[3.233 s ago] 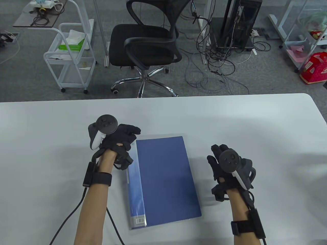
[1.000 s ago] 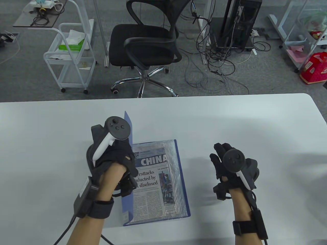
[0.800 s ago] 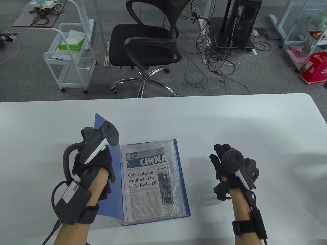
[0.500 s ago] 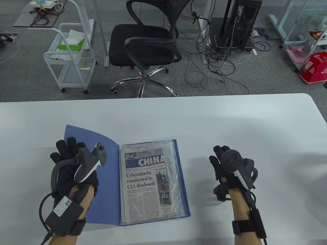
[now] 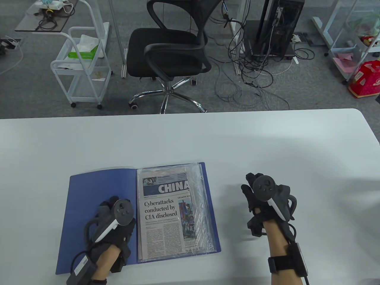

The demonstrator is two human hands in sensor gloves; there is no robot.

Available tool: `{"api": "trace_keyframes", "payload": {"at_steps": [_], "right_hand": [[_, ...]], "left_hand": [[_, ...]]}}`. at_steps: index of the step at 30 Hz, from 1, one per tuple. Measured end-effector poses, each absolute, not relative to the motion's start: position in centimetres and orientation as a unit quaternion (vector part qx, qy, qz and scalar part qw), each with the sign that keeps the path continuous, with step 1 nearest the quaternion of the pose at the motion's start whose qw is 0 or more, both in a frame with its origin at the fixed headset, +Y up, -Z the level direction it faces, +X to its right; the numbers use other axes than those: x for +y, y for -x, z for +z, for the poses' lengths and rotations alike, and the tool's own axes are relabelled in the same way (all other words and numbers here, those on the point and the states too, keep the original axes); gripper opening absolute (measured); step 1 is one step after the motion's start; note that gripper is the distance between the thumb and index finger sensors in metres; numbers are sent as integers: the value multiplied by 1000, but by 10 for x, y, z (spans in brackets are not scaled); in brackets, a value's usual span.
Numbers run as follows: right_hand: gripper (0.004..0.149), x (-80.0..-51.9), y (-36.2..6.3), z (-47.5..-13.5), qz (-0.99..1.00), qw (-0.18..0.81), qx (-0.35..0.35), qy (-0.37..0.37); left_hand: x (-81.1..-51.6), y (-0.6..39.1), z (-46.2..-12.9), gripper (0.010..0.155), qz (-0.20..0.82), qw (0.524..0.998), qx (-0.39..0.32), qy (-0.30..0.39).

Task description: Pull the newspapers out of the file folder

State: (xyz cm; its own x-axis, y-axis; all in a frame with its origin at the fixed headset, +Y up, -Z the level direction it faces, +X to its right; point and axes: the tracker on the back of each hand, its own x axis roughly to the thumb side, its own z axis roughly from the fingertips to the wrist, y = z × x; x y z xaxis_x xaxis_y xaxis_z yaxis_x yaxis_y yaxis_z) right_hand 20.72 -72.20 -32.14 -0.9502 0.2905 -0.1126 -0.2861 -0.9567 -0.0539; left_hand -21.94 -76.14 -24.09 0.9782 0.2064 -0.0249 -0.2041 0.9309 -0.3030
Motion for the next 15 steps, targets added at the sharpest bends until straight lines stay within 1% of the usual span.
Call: {"api": "trace_keyframes", "payload": {"at_steps": [2,3,4,5,7,9,10,11,15], "right_hand": [[58,-723,-203,-321,988,141,-15,54],[58,-724,-199,-321,989,137,-16,49],[59,-724,-197,-321,990,134,-16,46],[59,-724,-193,-320,991,128,-17,40],[59,-724,-186,-319,992,119,-21,30],[59,-723,-178,-318,993,116,-23,21],[59,-723,-172,-317,993,117,-23,12],[60,-723,-167,-316,993,118,-22,7],[60,-716,-137,-312,991,126,-23,-35]], "left_hand": [[-758,205,-237,74,135,975,-66,165],[-759,195,-235,75,152,966,-114,176],[-759,187,-233,76,162,958,-147,187],[-762,177,-231,78,173,944,-187,211],[-767,160,-226,83,175,920,-236,257],[-773,149,-221,91,144,914,-244,290],[-777,143,-218,95,106,913,-246,308],[-779,140,-218,96,84,914,-247,309],[-779,134,-216,92,48,925,-243,286]]}}
